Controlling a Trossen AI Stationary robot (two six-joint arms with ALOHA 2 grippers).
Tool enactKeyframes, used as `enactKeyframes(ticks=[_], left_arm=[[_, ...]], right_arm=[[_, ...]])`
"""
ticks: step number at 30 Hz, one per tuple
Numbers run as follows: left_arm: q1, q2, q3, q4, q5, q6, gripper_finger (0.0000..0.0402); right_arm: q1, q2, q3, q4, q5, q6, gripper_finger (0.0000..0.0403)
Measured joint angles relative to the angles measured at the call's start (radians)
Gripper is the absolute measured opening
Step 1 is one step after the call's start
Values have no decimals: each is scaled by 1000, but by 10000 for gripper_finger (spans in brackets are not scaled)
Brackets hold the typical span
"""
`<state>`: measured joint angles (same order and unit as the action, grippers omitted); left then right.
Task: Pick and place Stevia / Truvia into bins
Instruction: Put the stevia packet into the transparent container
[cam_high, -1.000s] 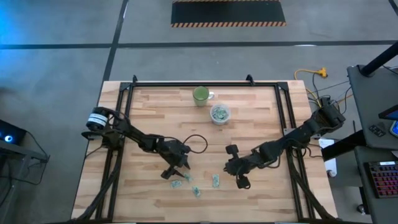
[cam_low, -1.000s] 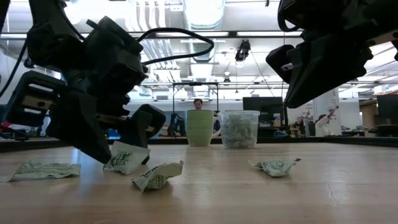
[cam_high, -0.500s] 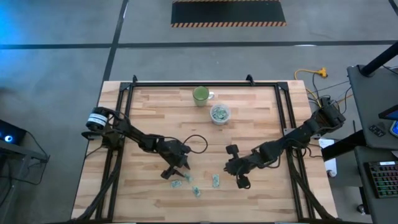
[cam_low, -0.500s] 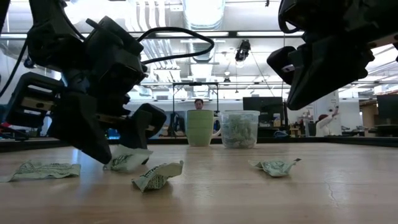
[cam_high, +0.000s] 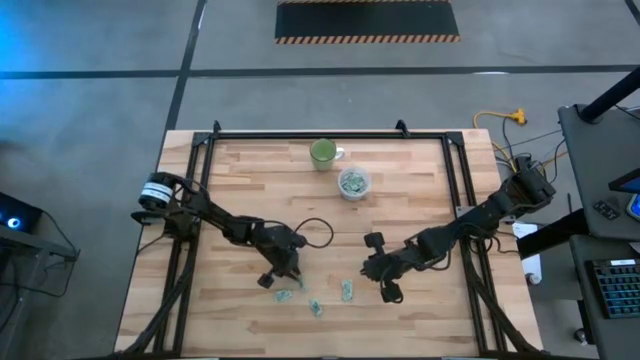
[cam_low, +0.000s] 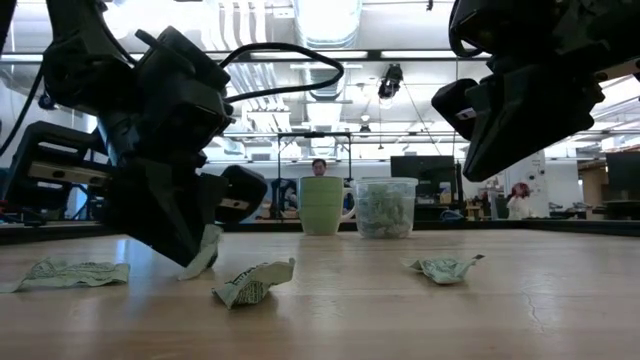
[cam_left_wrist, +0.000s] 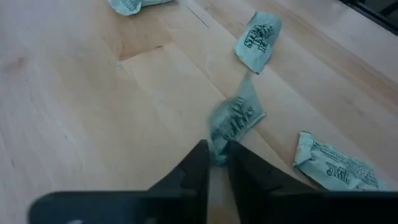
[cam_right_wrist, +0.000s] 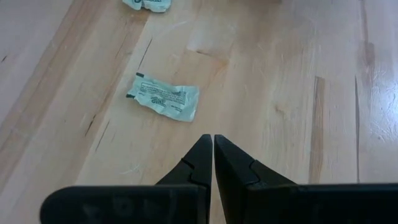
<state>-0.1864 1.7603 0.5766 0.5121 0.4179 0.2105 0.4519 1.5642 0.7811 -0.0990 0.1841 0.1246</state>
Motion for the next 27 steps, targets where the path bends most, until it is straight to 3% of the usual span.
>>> enactKeyframes(ticks=[4,13,20,27], left_arm=[[0,0,0,0,0,14,6],[0,-1,0,23,-52,33,1],[1,-37,4,88,-277,42,1],[17,-55,51,92,-559,155,1]], right_arm=[[0,0,0,0,0,0,9],[0,0,-5,1,0,0,9],[0,0,-9,3,1,0,9],[0,0,-10,5,1,0,9]])
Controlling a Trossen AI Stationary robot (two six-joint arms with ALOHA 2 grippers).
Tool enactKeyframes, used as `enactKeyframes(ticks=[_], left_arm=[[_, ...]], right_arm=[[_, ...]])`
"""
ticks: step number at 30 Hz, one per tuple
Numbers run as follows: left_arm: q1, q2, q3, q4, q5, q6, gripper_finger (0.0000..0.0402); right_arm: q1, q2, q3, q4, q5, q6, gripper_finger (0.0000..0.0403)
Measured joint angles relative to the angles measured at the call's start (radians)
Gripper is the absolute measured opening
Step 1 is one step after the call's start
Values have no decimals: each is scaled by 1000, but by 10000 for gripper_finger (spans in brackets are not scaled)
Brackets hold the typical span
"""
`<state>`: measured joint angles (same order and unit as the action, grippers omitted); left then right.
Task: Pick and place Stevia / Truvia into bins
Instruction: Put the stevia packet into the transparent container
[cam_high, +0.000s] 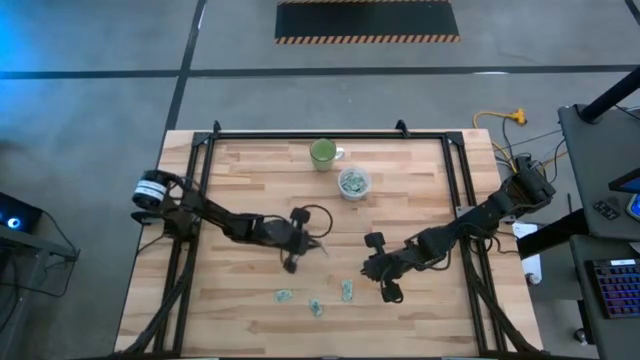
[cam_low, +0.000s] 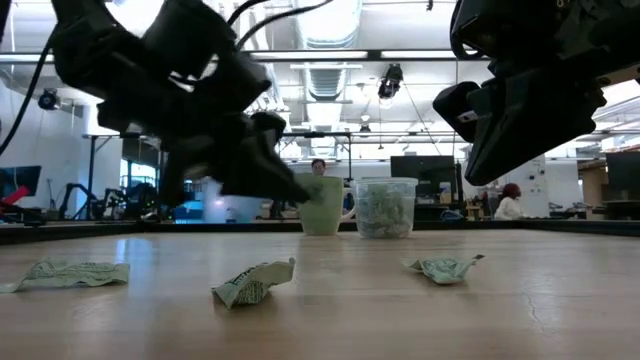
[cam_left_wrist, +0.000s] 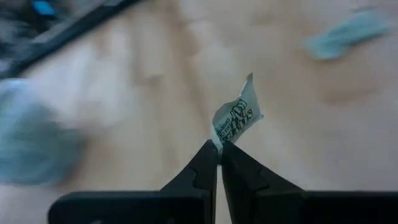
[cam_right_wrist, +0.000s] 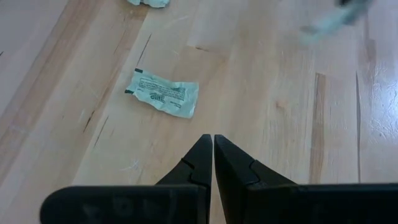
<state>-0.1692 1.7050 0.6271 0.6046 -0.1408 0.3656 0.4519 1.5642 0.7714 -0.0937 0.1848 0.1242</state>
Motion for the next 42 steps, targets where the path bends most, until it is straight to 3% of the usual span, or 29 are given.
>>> enactKeyframes(ticks=[5,23,31,37,42], left_arm=[[61,0,63,-4,-100,71,1],[344,9,248,-25,-93,85,1],[376,83,301,-13,-23,87,1],[381,180,367,-26,-25,136,1],[387,185,375,-25,-30,143,1]], right_arm=[[0,0,0,1,0,12,9],[0,0,-22,8,0,56,9],[0,0,-24,24,1,-19,9],[0,0,-28,33,2,-57,9],[-2,0,-34,28,6,-80,9]])
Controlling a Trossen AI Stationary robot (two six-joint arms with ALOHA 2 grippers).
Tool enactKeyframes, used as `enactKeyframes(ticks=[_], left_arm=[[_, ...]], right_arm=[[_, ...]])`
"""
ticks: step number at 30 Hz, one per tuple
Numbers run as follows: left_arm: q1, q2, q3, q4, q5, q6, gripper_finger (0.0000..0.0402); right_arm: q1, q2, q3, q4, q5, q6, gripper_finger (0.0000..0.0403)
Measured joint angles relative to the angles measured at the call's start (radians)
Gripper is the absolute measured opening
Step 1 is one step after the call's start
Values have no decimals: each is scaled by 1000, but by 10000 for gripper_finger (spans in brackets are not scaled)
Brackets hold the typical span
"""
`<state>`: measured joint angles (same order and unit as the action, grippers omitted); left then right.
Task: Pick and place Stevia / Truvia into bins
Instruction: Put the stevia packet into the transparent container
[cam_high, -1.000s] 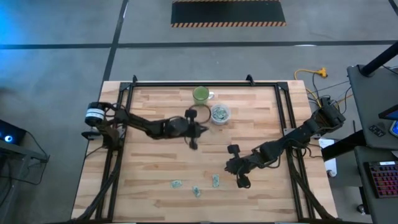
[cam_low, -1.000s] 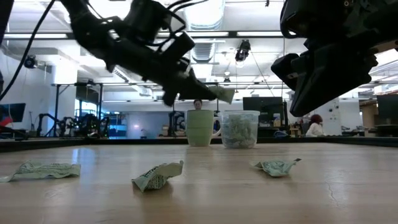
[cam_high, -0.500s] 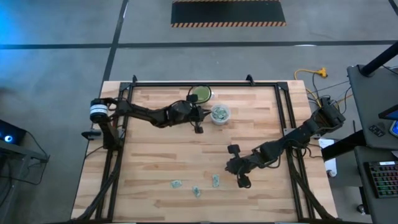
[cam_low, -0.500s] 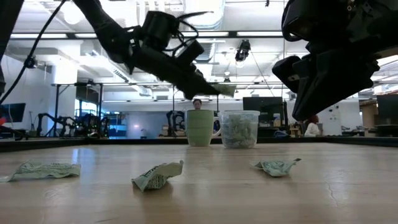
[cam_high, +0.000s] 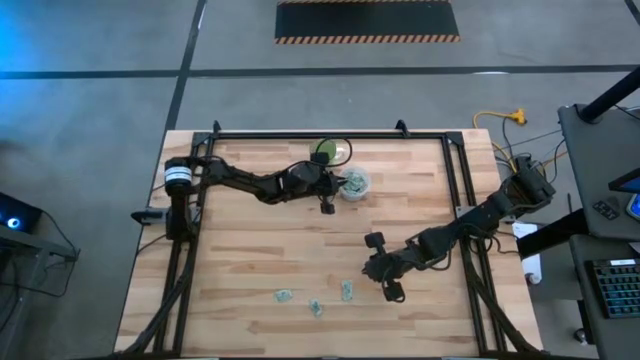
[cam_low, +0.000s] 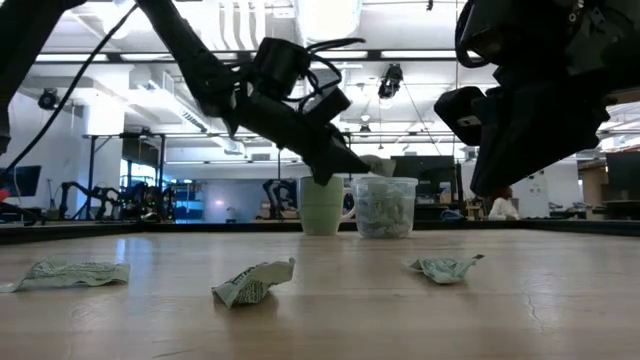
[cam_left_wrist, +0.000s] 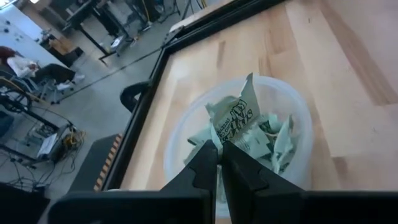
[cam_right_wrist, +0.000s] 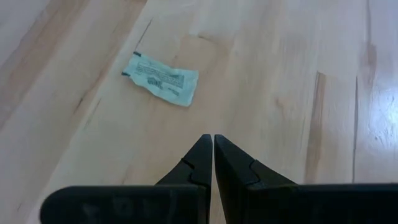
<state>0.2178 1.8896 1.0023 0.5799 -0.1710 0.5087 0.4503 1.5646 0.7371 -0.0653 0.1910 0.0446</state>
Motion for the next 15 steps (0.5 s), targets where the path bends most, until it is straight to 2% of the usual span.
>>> enactKeyframes(ticks=[10,15], left_arm=[[8,-8,13,-75,-3,51,5],[7,-8,15,-74,-2,53,59]], right_arm=[[-14,0,-3,3,21,-3,9],[-17,0,-3,4,21,1,9]])
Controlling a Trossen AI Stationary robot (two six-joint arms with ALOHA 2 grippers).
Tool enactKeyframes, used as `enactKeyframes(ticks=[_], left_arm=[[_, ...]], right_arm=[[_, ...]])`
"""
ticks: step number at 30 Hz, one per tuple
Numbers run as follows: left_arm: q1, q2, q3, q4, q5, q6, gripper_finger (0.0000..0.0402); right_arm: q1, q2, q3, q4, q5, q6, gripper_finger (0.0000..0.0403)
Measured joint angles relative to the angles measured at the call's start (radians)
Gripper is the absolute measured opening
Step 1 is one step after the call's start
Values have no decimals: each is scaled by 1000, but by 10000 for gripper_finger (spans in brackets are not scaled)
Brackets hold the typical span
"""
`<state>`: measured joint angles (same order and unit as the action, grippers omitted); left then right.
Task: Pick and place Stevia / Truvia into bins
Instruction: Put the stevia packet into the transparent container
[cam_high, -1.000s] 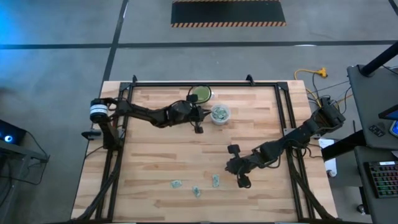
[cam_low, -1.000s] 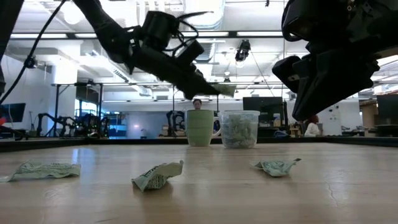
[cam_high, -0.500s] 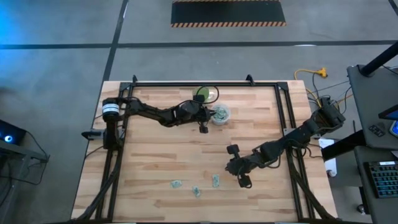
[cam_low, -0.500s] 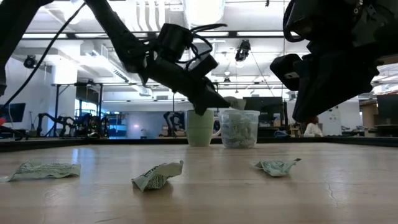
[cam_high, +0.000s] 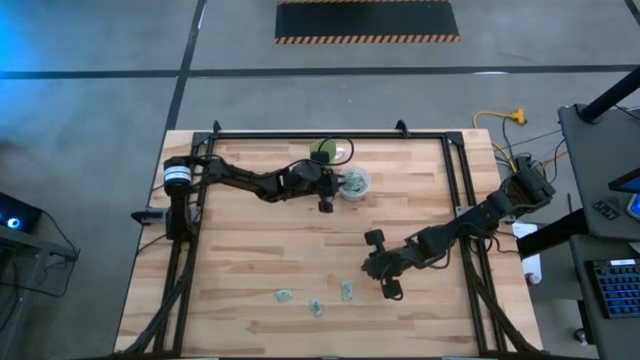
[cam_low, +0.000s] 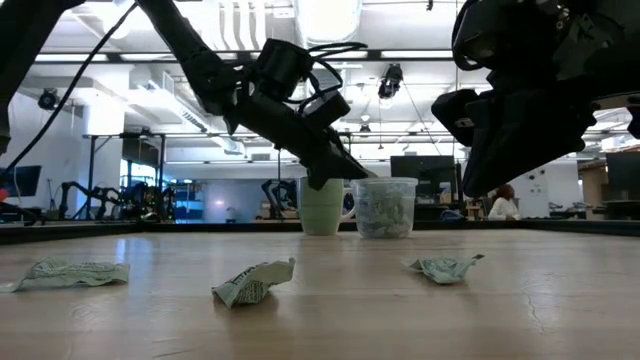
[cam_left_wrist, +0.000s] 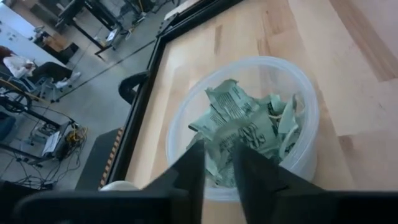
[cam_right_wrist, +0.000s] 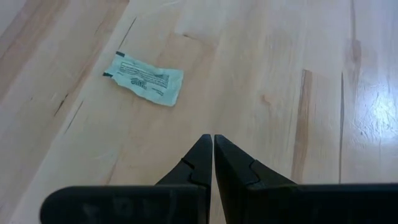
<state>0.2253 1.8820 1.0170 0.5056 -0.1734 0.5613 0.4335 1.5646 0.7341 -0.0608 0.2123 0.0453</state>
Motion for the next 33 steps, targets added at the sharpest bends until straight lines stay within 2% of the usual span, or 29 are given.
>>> enactKeyframes(ticks=[7,12,15,20,25,30,33], left_arm=[[-3,-5,12,-2,-14,-1,158],[-19,-60,9,-35,-68,-2,198],[-31,-124,9,-120,-71,-5,209],[-72,-259,7,-392,-64,-67,211],[-131,-365,-19,-654,44,-150,211],[-213,-438,-114,-722,197,-171,211],[-271,-471,-185,-725,233,-192,211]], right_arm=[[0,0,-7,0,0,7,9],[0,0,-13,-1,0,23,9],[0,0,-14,1,-1,34,9],[0,0,-35,85,-23,71,9],[0,1,-69,217,-201,34,9],[0,1,-84,303,-258,-15,9],[0,1,-85,311,-257,-19,10]])
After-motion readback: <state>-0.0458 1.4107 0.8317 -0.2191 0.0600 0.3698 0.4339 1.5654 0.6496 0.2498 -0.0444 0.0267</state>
